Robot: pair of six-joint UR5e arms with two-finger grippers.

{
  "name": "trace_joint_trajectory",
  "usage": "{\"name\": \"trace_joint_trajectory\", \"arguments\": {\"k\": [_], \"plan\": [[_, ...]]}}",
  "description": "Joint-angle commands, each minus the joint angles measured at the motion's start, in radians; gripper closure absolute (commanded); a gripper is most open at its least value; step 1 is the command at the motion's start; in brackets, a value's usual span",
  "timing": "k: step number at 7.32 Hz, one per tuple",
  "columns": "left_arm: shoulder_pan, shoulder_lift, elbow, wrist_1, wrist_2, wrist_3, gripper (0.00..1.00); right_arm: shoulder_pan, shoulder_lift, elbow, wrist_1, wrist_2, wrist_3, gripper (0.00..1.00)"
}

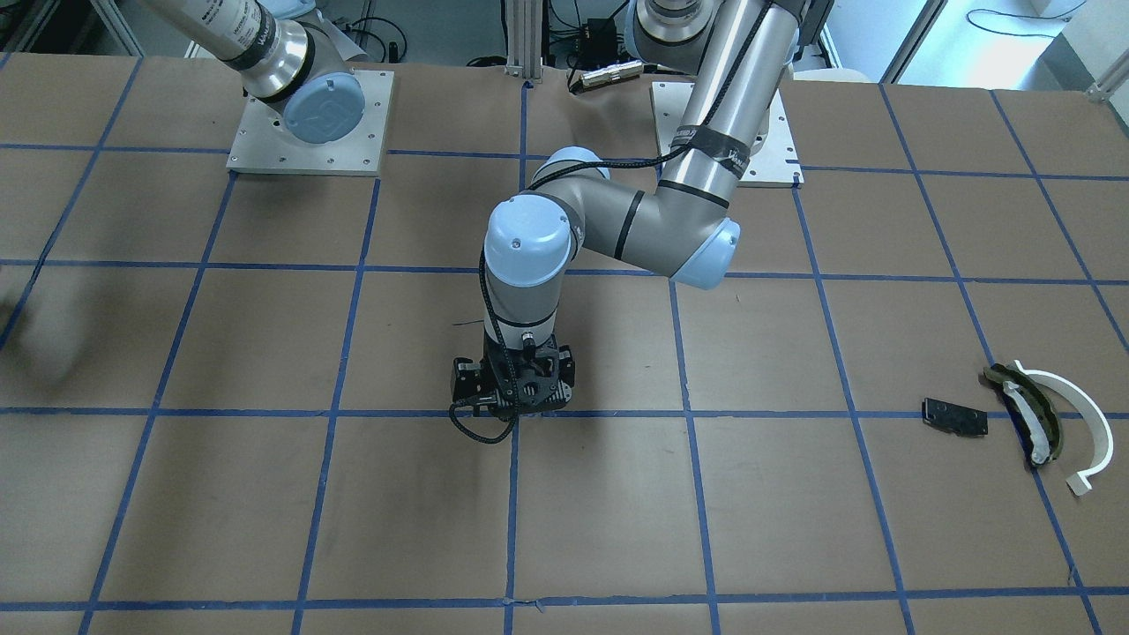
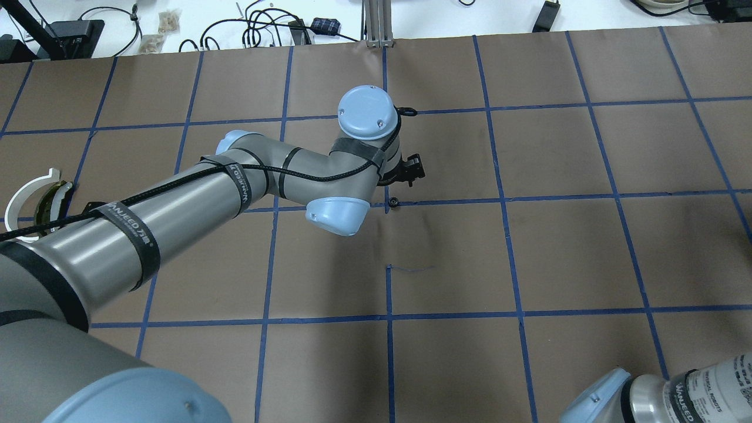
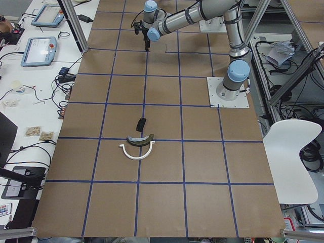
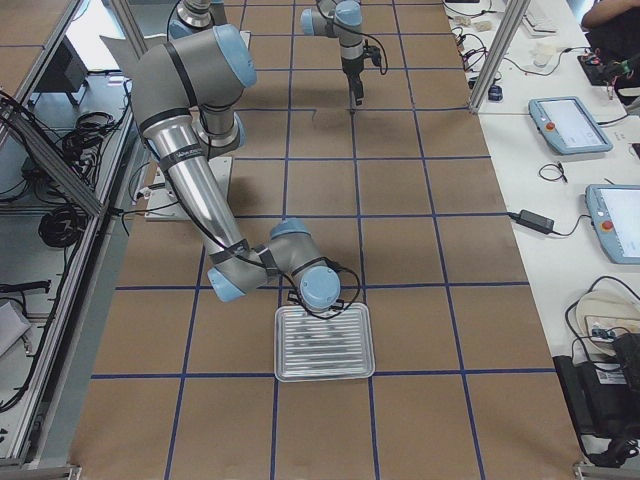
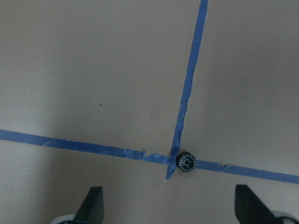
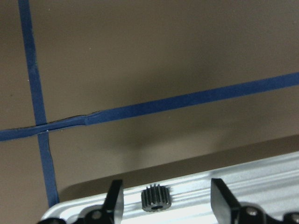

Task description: Place bearing gear from tray to pile

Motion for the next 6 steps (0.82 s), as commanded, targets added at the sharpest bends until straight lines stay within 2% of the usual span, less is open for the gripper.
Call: {"name": "trace_joint_trajectory", "arguments": {"k": [1,2,3,4,5,6], "plan": [[-0.011,-0.045,0.0,0.004,0.009,0.006,0.03,-0.009,0.009,0.0,0.0,0.0,-0.002,0.3],[-0.013,-0.055,0.004,0.006,0.009,0.012,0.05,-0.009,0.009,0.0,0.0,0.001,-0.004,0.3],[-0.013,-0.055,0.011,0.012,0.009,0.027,0.14,-0.009,0.014,0.0,0.0,0.001,-0.004,0.3],[-0.013,-0.059,0.009,0.012,0.009,0.04,0.35,-0.01,0.012,-0.001,0.0,0.003,-0.004,0.34],[-0.017,-0.062,0.009,0.013,0.008,0.037,0.63,-0.013,0.014,-0.001,-0.002,0.003,-0.005,0.38],[-0.022,-0.062,0.009,0.01,0.009,0.029,0.7,-0.014,0.014,0.0,0.0,0.003,0.001,0.38]]}}
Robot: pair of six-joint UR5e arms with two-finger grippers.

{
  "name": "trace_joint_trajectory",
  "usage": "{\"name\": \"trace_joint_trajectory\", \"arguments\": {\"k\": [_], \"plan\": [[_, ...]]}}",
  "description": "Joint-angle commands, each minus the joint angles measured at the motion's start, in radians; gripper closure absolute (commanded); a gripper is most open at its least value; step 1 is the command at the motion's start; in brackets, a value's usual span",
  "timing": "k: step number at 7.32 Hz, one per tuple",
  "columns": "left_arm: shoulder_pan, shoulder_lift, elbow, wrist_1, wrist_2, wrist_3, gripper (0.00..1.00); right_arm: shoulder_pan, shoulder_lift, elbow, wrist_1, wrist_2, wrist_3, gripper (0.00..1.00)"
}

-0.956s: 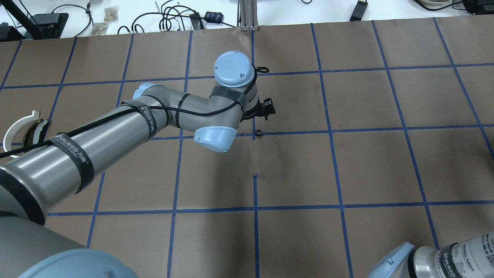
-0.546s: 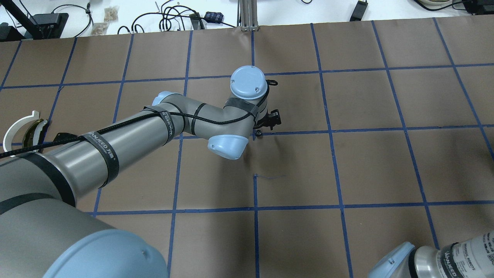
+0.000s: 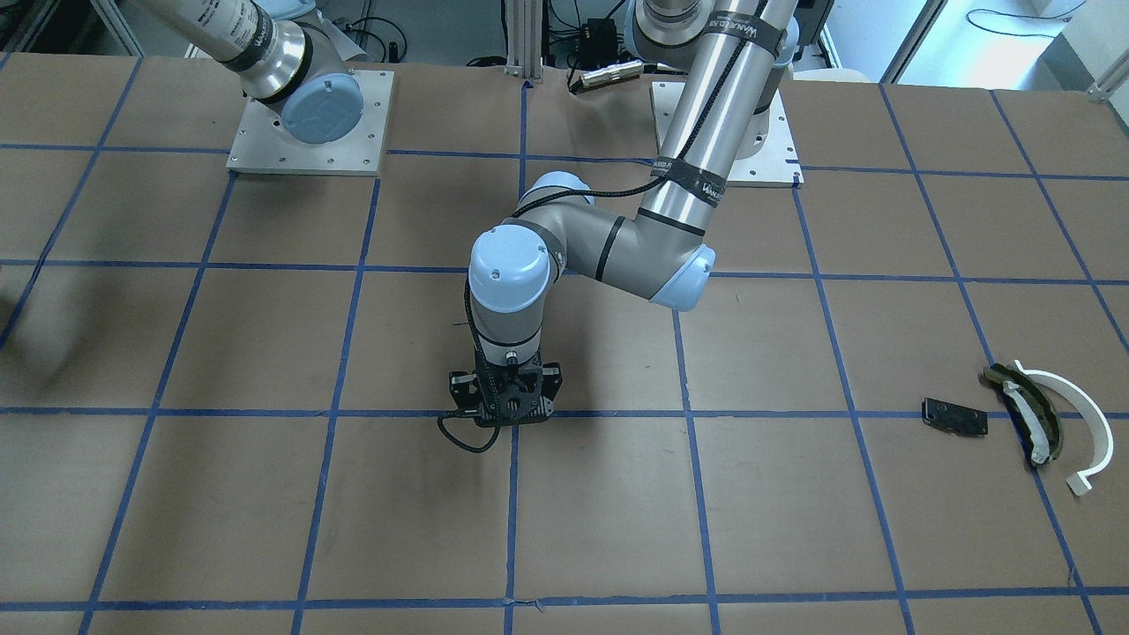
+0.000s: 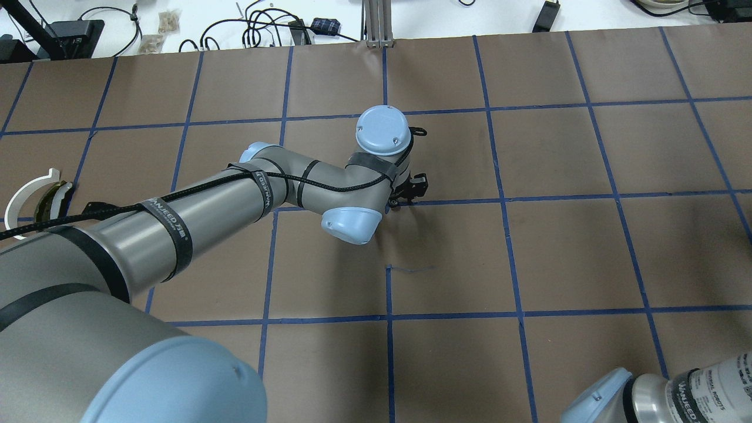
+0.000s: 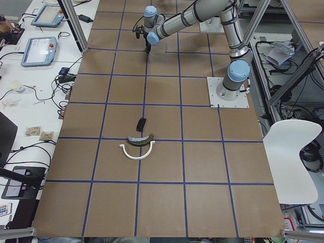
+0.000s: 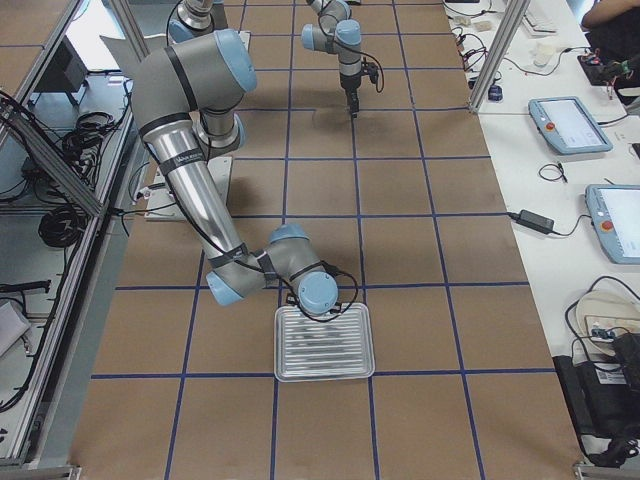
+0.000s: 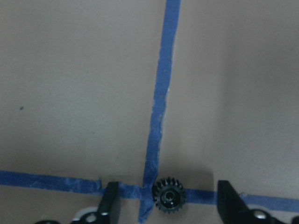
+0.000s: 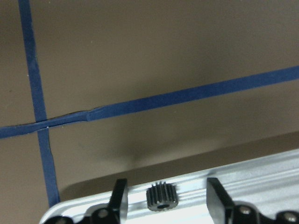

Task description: Place bearing gear from tray to pile

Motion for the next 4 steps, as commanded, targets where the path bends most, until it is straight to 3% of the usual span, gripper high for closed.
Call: {"name": "trace_joint_trajectory", "arguments": {"k": [1,4], "plan": [[-0.004,-0.002,0.0,-0.005,0.0,-0.005,0.74,-0.003,0.001,-0.001,0.001,0.0,0.006,0.41],[-0.004,0.021,0.003,-0.011,0.028,0.035,0.87,-0.001,-0.002,-0.001,0.002,-0.012,0.004,0.75]]}}
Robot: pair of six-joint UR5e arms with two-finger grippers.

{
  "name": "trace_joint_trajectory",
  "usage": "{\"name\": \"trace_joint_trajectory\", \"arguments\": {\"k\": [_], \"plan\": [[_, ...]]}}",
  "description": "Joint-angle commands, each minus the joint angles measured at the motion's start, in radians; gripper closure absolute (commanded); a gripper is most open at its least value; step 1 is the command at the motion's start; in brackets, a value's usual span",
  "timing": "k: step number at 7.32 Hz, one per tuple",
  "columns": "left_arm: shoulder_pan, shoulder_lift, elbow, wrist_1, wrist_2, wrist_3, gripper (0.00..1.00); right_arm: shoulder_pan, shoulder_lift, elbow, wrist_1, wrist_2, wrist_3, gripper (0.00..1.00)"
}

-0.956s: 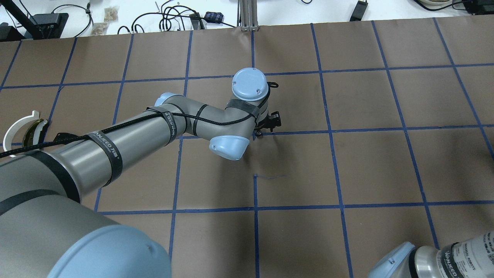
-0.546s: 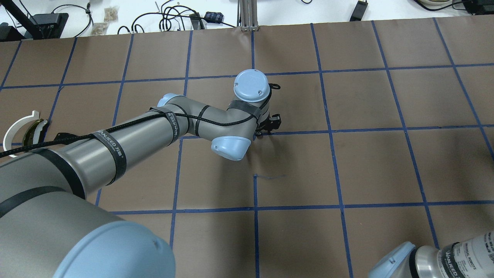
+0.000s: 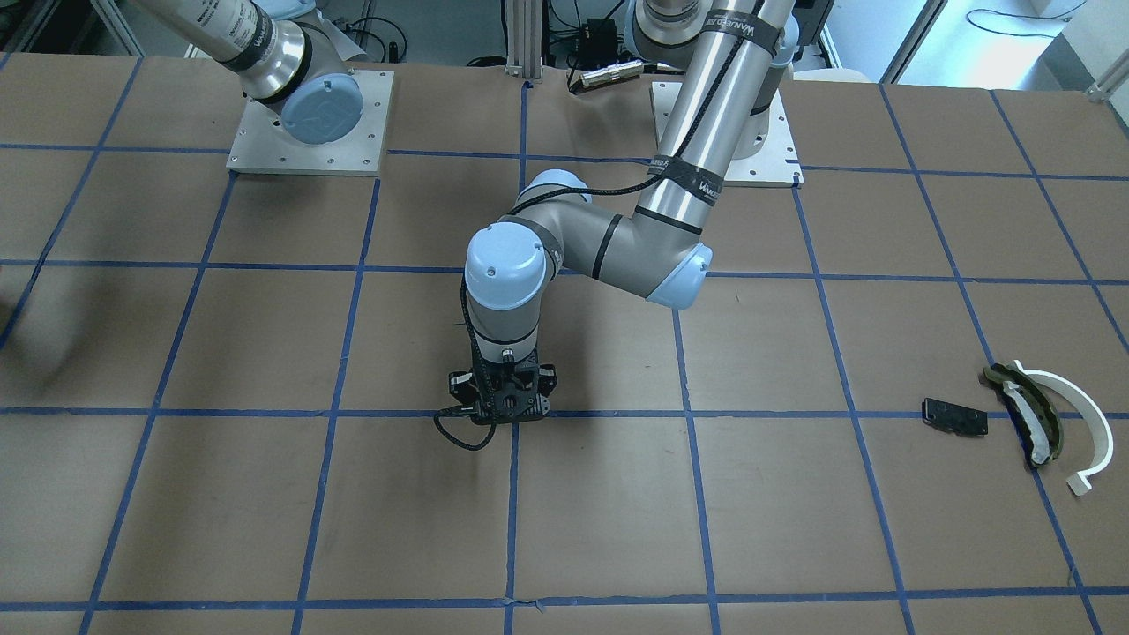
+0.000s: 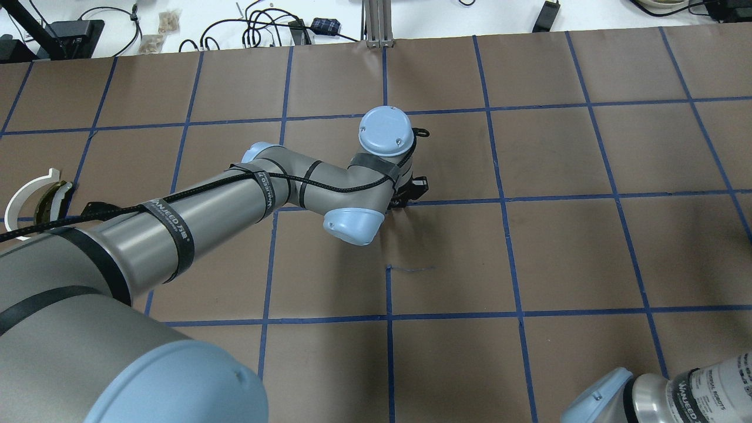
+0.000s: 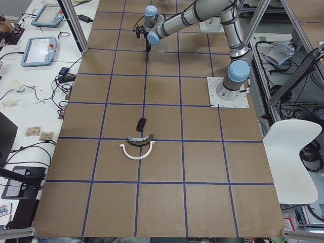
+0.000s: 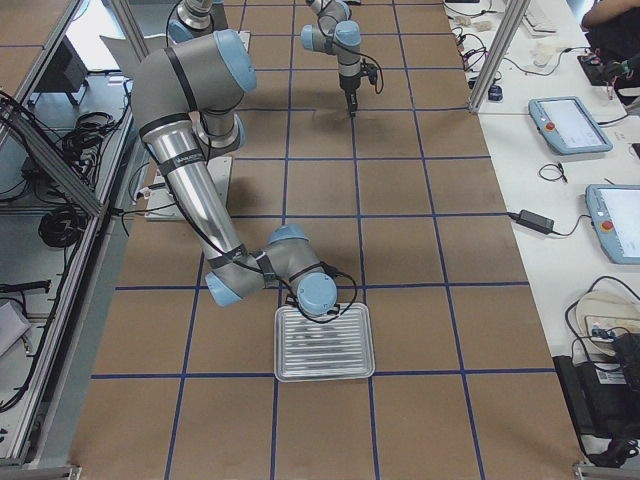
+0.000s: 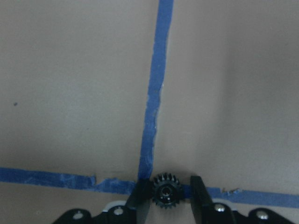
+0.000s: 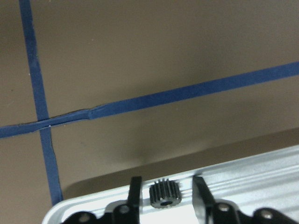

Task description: Place bearing gear from tray to pile

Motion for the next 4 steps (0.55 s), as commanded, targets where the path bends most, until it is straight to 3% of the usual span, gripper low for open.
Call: {"name": "trace_joint_trajectory", "arguments": {"k": [1,4], "plan": [[0.01,0.04,0.006,-0.006,0.045,0.07,0.87,0.001,-0.005,0.0,0.006,-0.009,-0.004,0.81],[0.077,0.111,0.004,-0.129,0.048,0.251,0.87,0.0,-0.036,-0.014,0.021,-0.034,0.037,0.84]]}}
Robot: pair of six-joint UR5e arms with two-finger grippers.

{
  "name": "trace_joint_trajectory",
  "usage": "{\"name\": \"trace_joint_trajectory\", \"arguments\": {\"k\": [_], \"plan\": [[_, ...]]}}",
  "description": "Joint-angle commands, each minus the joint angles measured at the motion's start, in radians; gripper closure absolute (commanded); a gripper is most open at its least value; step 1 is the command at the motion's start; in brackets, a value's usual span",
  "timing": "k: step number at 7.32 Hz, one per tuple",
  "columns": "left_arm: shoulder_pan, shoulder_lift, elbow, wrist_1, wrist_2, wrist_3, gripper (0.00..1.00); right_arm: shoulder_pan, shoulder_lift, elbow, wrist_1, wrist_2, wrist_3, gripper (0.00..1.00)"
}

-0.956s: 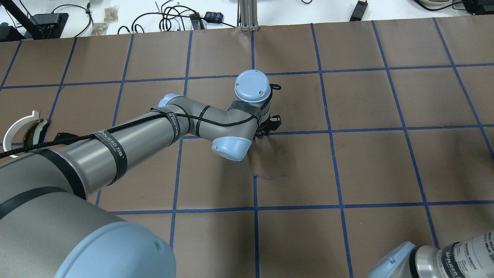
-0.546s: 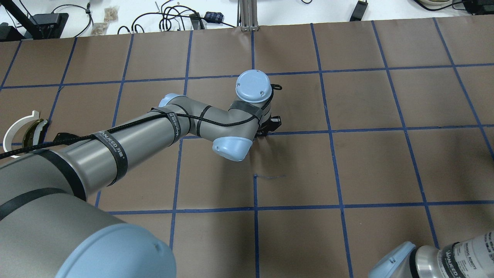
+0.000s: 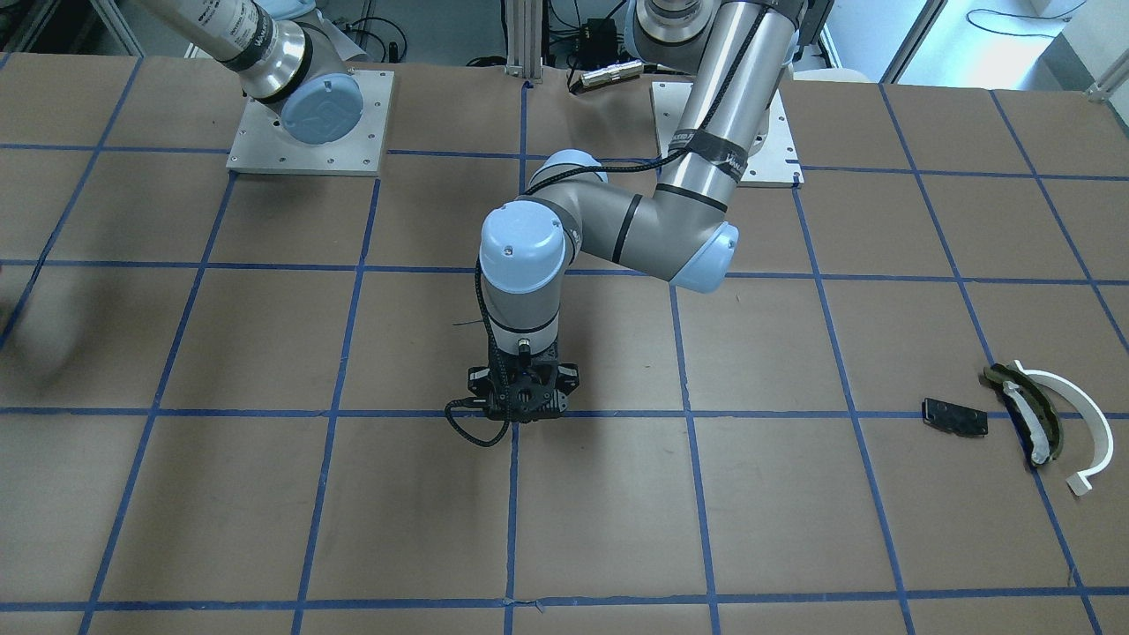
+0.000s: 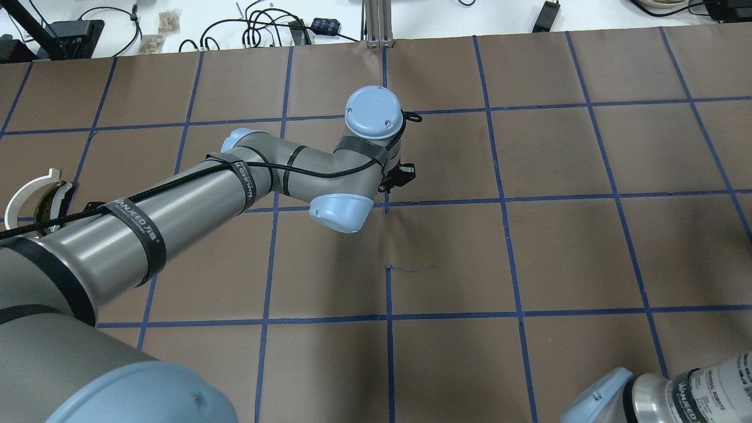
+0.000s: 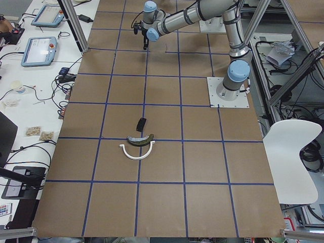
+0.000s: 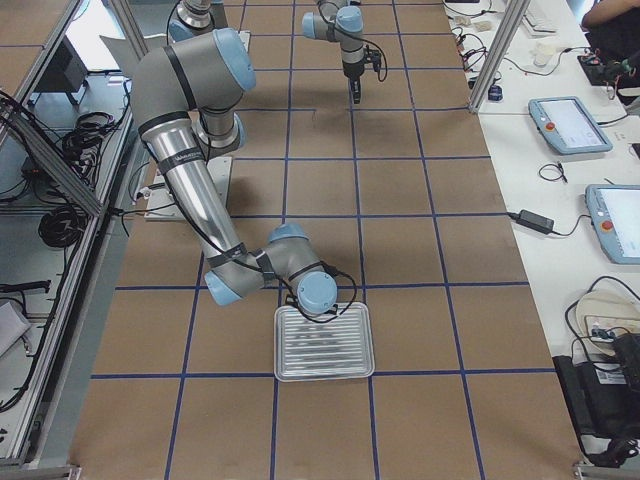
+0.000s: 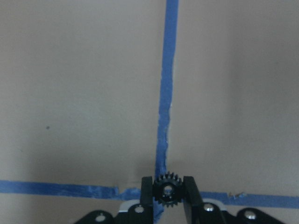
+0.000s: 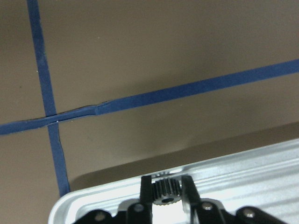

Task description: Place bearing gear from tray to pile

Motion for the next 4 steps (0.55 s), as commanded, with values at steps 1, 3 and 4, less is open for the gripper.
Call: {"name": "trace_joint_trajectory", "arguments": {"k": [1,3,4], "plan": [[0.118,0.063,-0.003,-0.112,0.005,0.124,0.87,0.001,-0.077,-0.004,0.071,-0.011,0.071,0.85],[0.298,0.116,-0.032,-0.154,0.005,0.296,0.87,0.029,-0.216,0.008,0.259,0.004,0.213,0.85],[0.388,0.139,-0.045,-0.166,0.005,0.405,0.87,0.087,-0.311,0.015,0.385,0.018,0.296,0.85]]}}
